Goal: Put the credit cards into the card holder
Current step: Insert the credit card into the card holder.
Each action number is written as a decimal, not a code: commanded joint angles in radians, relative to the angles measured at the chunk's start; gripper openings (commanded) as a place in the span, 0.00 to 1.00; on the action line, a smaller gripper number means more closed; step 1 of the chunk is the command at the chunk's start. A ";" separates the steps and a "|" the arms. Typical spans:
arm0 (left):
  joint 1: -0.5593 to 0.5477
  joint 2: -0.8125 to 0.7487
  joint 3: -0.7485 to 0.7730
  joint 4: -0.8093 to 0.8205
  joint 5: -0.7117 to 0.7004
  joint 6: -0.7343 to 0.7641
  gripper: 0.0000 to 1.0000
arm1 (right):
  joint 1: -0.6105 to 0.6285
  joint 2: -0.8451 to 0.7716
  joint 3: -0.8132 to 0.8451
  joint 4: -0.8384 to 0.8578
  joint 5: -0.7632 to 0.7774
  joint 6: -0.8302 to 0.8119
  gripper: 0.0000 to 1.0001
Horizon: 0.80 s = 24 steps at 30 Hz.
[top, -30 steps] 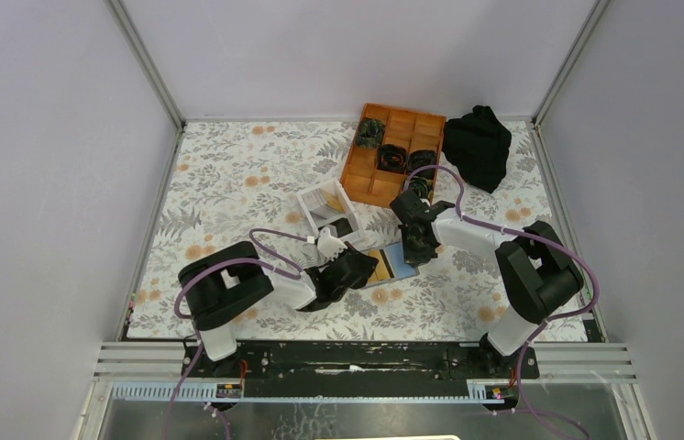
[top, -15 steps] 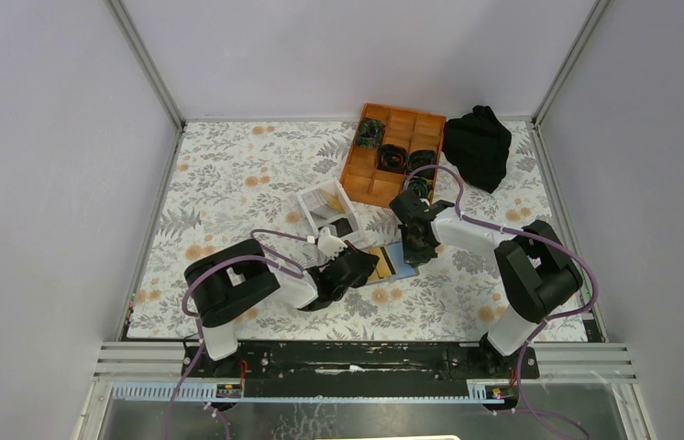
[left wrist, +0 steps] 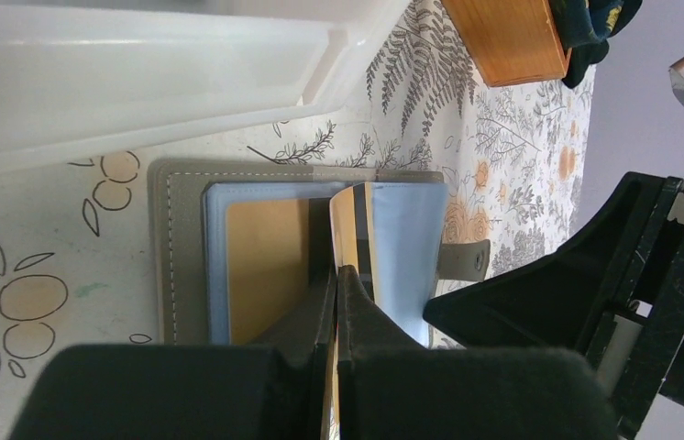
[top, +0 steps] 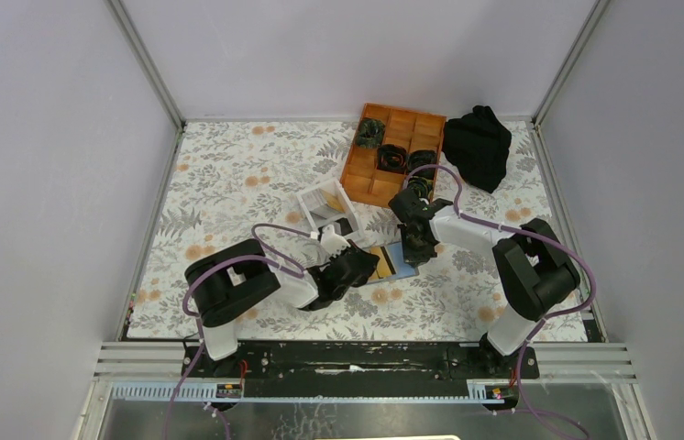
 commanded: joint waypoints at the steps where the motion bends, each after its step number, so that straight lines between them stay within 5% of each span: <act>1: -0.032 0.043 -0.029 -0.157 0.055 0.158 0.00 | 0.004 0.053 -0.008 -0.004 0.017 -0.002 0.01; 15: -0.072 0.082 0.007 -0.176 0.047 0.202 0.00 | 0.004 0.062 -0.006 -0.001 0.012 -0.003 0.01; 24: -0.061 0.075 0.000 -0.243 -0.025 0.095 0.00 | 0.004 0.060 -0.020 0.005 0.009 -0.003 0.01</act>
